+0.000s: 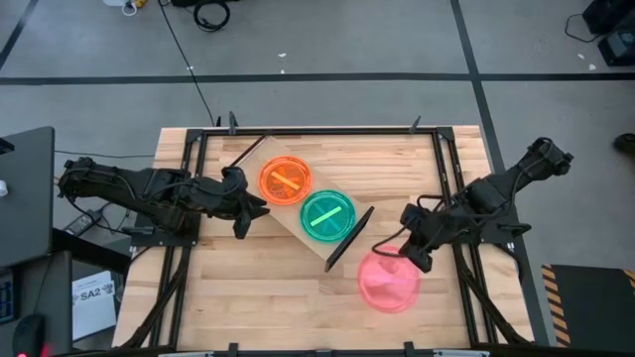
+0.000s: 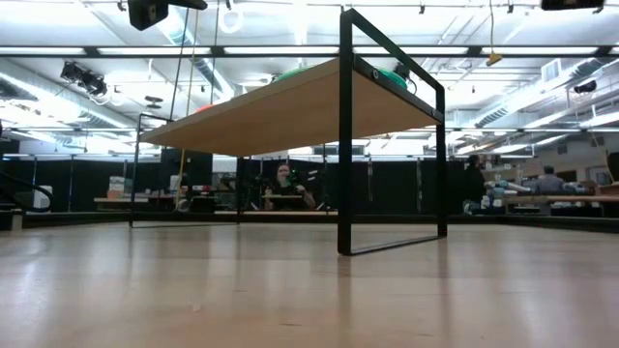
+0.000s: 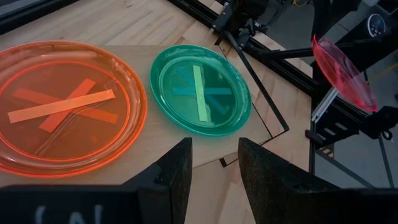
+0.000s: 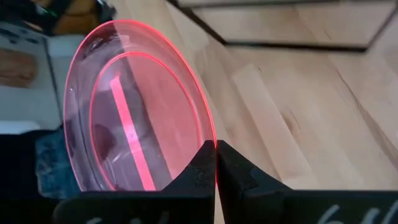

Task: Place and stack plates onto a shelf
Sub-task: Stack the pink plate on top of the green plate on the shelf

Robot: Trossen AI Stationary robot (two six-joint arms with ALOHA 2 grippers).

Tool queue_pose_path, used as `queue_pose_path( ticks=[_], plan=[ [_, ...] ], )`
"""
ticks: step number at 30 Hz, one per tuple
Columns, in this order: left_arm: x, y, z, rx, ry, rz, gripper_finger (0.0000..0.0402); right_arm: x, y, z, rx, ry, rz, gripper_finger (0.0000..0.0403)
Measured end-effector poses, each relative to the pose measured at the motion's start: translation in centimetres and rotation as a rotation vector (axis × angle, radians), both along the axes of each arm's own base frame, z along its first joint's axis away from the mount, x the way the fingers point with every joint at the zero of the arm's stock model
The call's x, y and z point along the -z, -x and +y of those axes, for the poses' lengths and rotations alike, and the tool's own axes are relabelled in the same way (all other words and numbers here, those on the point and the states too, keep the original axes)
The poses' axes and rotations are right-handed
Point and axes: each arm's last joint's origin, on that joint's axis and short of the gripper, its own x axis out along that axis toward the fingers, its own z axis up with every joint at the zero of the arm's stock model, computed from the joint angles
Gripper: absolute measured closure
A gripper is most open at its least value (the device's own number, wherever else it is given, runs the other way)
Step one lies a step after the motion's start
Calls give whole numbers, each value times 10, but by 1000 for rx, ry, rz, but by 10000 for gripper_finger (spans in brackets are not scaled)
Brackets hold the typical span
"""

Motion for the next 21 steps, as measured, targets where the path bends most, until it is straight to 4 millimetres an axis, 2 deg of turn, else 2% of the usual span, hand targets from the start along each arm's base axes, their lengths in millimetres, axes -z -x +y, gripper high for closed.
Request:
queue_pose_path(
  ticks=[11,21],
  plan=[
    [0,0,0,0,-1,0,264,-15,-28,-25,25,15,-245,395],
    [0,0,0,1,-1,0,264,-23,-43,-56,87,68,-353,395]
  ],
)
